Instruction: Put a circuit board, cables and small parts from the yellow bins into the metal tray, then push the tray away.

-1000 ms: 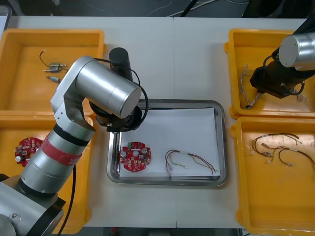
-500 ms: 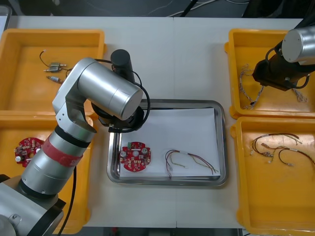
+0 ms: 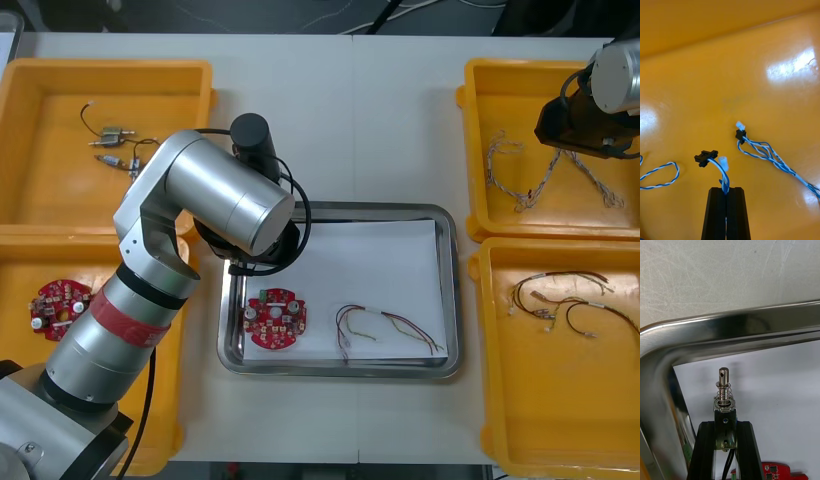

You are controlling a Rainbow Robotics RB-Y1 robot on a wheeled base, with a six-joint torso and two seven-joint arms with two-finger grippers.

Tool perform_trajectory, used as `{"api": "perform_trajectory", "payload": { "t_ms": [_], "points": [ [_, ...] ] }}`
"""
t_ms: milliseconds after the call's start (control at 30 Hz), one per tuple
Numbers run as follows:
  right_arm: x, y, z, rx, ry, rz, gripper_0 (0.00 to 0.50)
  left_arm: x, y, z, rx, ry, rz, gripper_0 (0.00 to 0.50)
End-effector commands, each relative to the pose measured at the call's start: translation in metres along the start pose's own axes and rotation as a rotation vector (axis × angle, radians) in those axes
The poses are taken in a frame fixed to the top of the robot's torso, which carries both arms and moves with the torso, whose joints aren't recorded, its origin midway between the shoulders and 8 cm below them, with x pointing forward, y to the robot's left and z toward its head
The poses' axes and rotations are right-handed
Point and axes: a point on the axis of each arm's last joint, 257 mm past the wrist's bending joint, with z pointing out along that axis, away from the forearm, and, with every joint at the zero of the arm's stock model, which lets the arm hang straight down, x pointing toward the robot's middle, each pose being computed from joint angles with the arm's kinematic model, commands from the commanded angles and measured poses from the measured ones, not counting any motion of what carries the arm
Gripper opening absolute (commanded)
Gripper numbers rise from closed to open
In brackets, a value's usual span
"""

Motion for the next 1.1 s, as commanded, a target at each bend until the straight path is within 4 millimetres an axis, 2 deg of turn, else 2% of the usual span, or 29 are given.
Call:
{"api": "perform_trajectory", "payload": {
  "t_ms": [33,267,333,467,500,533,567,600,667,700,733,767,967,1100],
  "points": [
    [-0.065,-0.009,-0.038,-0.009,-0.144,-0.013,0.0,0.007,-0.019,0.001,0.026,0.0,0.109,0.0],
    [-0.078,-0.022,-0.039,-0.005,-0.182,-0.018,0.0,0.008,-0.016,0.001,0.016,0.004,0.108,0.005],
    [-0.081,-0.026,-0.038,-0.004,-0.188,-0.017,0.0,0.008,-0.016,0.002,0.013,0.004,0.11,0.125],
    [-0.081,-0.031,-0.033,-0.006,-0.186,-0.014,0.0,0.009,-0.015,0.003,0.01,0.006,0.109,0.301],
    [-0.08,-0.033,-0.033,-0.004,-0.184,-0.016,0.0,0.009,-0.014,0.003,0.008,0.006,0.107,0.417],
    [-0.08,-0.033,-0.032,-0.006,-0.183,-0.016,0.001,0.009,-0.015,0.003,0.01,0.006,0.107,0.454],
    [-0.079,-0.033,-0.032,-0.006,-0.181,-0.017,0.014,0.009,-0.015,0.002,0.01,0.006,0.104,0.469],
    [-0.08,-0.032,-0.033,-0.008,-0.182,-0.017,0.041,0.009,-0.015,0.003,0.01,0.006,0.106,0.492],
    [-0.079,-0.031,-0.032,-0.011,-0.178,-0.02,0.247,0.009,-0.015,0.002,0.01,0.006,0.103,0.5],
    [-0.077,-0.031,-0.031,-0.012,-0.17,-0.018,0.387,0.009,-0.015,0.002,0.012,0.005,0.103,0.5],
    [-0.076,-0.032,-0.032,-0.011,-0.166,-0.019,0.456,0.009,-0.015,0.002,0.012,0.005,0.102,0.5],
    [-0.074,-0.031,-0.031,-0.012,-0.159,-0.02,0.5,0.008,-0.015,0.002,0.011,0.003,0.102,0.5],
    [-0.063,-0.031,-0.032,-0.011,-0.11,-0.025,0.5,0.008,-0.014,-0.009,0.021,0.004,0.092,0.5],
    [-0.054,-0.034,-0.032,0.0,-0.071,-0.034,0.5,0.007,-0.018,-0.028,0.05,0.009,0.083,0.5]
  ]
}}
